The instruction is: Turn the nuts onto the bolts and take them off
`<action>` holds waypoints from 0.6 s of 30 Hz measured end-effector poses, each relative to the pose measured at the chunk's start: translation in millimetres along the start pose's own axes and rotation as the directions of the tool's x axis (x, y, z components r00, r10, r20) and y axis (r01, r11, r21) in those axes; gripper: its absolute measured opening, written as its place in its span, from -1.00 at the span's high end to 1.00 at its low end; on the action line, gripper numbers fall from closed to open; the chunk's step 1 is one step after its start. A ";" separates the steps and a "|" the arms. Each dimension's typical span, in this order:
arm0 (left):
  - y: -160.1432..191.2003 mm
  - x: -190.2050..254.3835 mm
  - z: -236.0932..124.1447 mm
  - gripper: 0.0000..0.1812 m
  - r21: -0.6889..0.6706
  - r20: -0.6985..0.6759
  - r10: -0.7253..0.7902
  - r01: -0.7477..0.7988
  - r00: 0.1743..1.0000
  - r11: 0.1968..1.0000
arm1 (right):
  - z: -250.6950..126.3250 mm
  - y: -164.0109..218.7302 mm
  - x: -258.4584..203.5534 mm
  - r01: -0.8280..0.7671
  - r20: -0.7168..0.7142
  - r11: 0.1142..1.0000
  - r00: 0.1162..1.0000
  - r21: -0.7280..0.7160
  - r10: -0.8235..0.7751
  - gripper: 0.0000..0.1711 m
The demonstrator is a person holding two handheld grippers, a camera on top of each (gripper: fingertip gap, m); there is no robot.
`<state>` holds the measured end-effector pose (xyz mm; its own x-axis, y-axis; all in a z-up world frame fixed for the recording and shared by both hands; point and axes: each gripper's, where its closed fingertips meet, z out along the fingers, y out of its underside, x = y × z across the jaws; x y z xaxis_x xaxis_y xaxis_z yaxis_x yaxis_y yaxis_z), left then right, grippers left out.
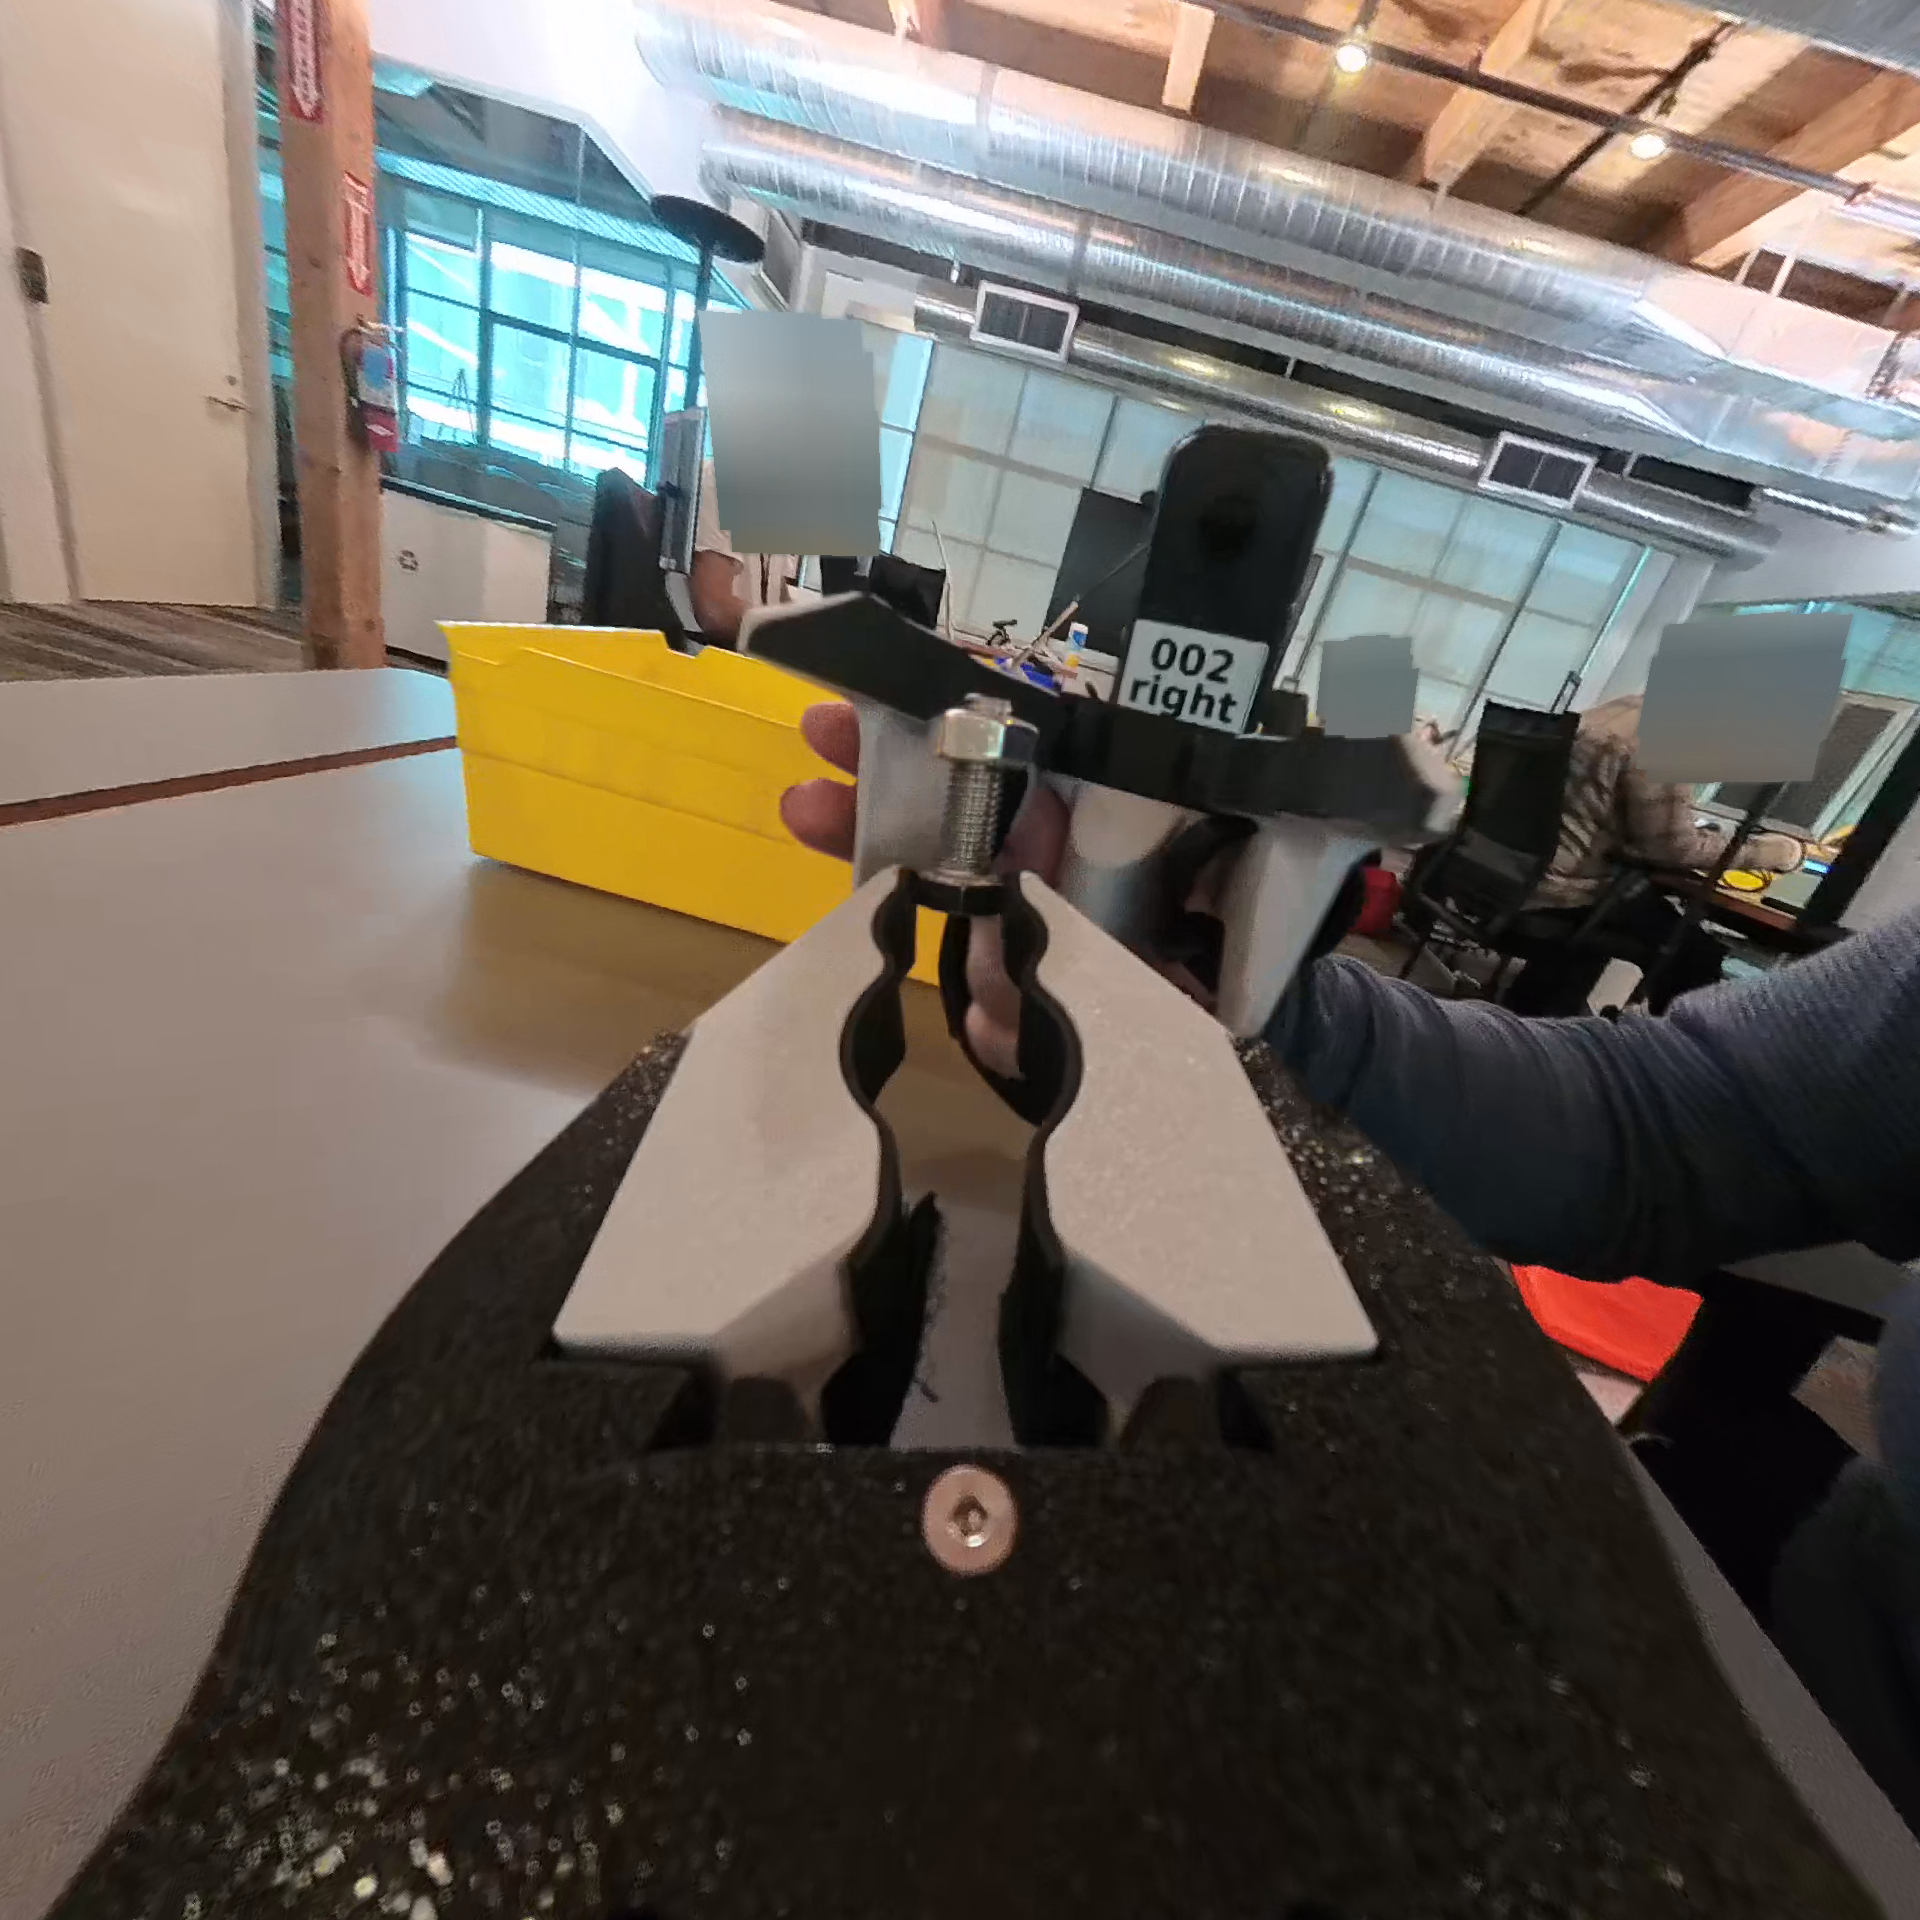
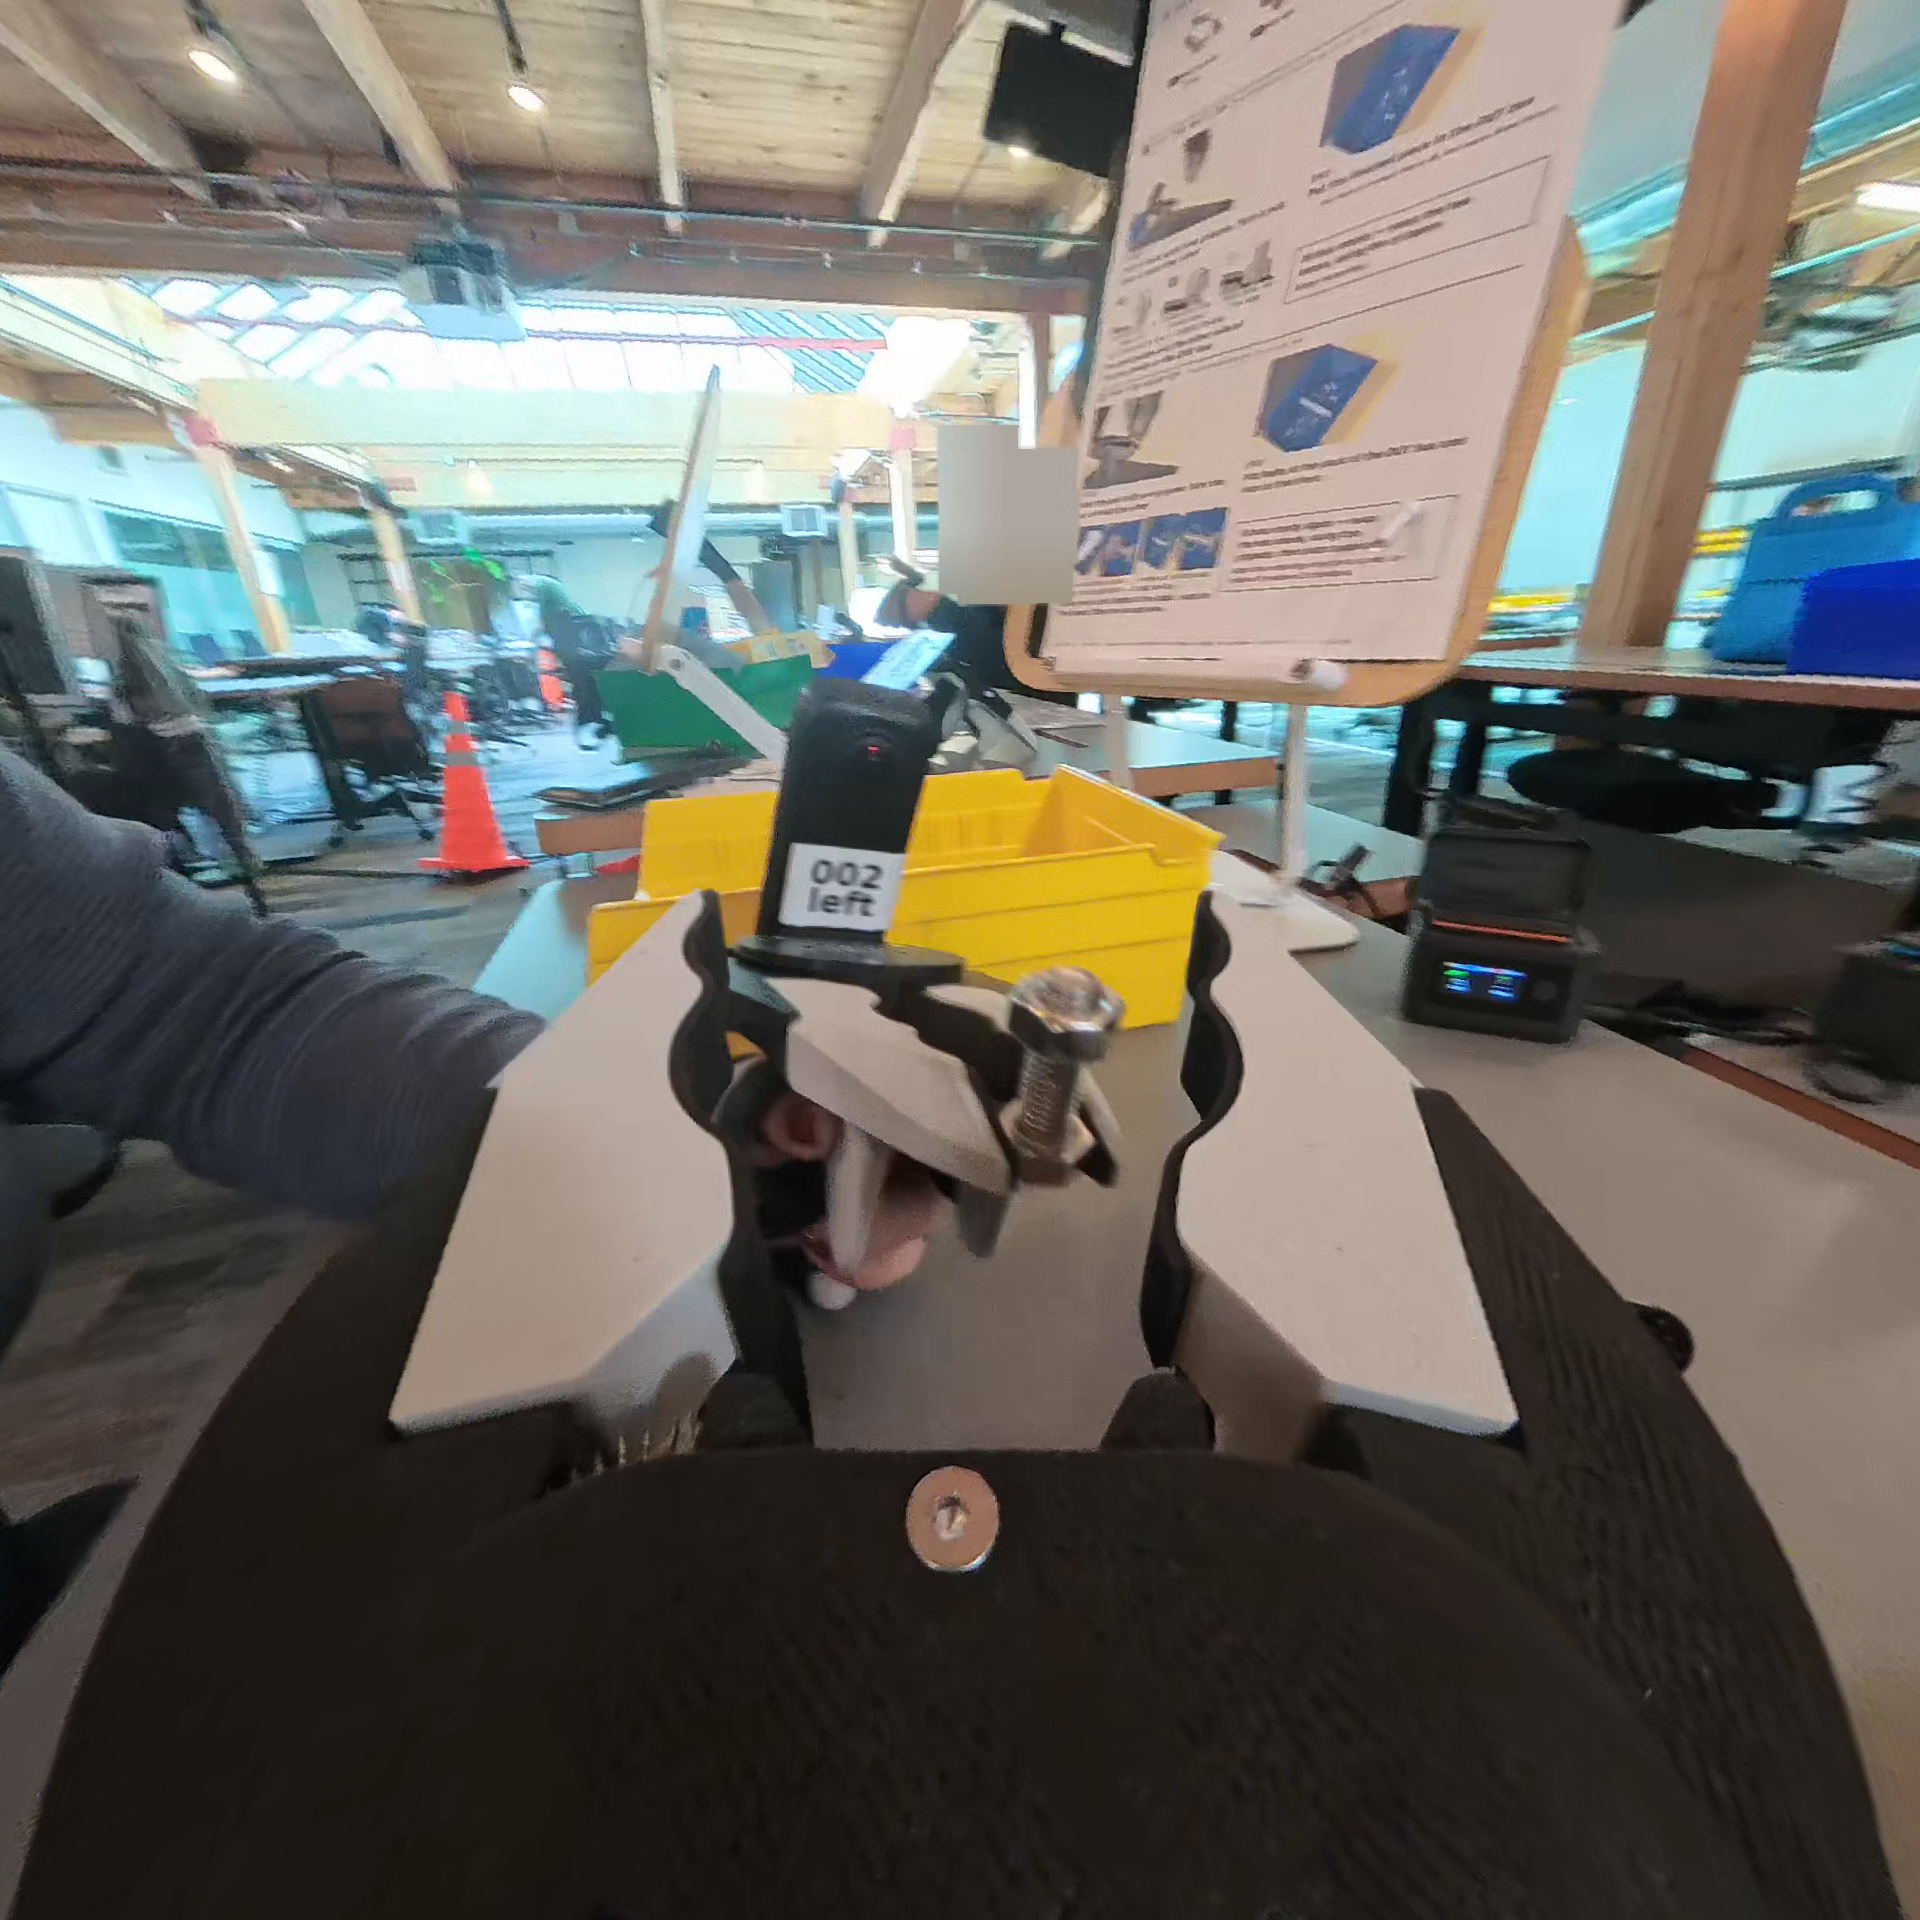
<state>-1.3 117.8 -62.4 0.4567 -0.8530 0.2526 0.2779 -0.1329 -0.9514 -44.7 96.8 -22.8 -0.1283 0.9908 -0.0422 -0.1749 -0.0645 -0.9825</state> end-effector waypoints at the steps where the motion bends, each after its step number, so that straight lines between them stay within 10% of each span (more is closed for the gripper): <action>1: 1.0 0.2 1.4 0.84 -0.005 0.001 0.004 -0.004 1.000 1.000 | 2.5 2.1 -6.4 -0.021 0.034 1.000 0.999 -0.003 0.021 -0.03; 7: -12.2 -14.0 -13.6 0.85 0.048 0.046 -0.014 0.012 0.999 0.999 | -23.8 6.7 2.1 -0.024 0.047 0.997 0.998 -0.068 0.028 0.23; 12: -1.7 3.1 2.5 0.85 0.007 -0.014 -0.006 0.007 1.000 1.000 | -5.0 1.1 -0.4 0.009 0.016 1.000 1.000 -0.006 -0.009 -0.06; 18: -16.6 -13.8 -14.7 0.85 0.071 0.054 -0.026 0.022 0.998 0.997 | -17.2 6.0 -5.7 0.008 0.059 0.999 0.998 -0.054 -0.005 0.12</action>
<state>-24.7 124.4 -52.7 0.4942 -0.8210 0.2860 0.3471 -0.1153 -0.9307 -28.2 92.8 -31.6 -0.1850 0.9824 -0.0263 -0.1231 -0.0497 -0.9912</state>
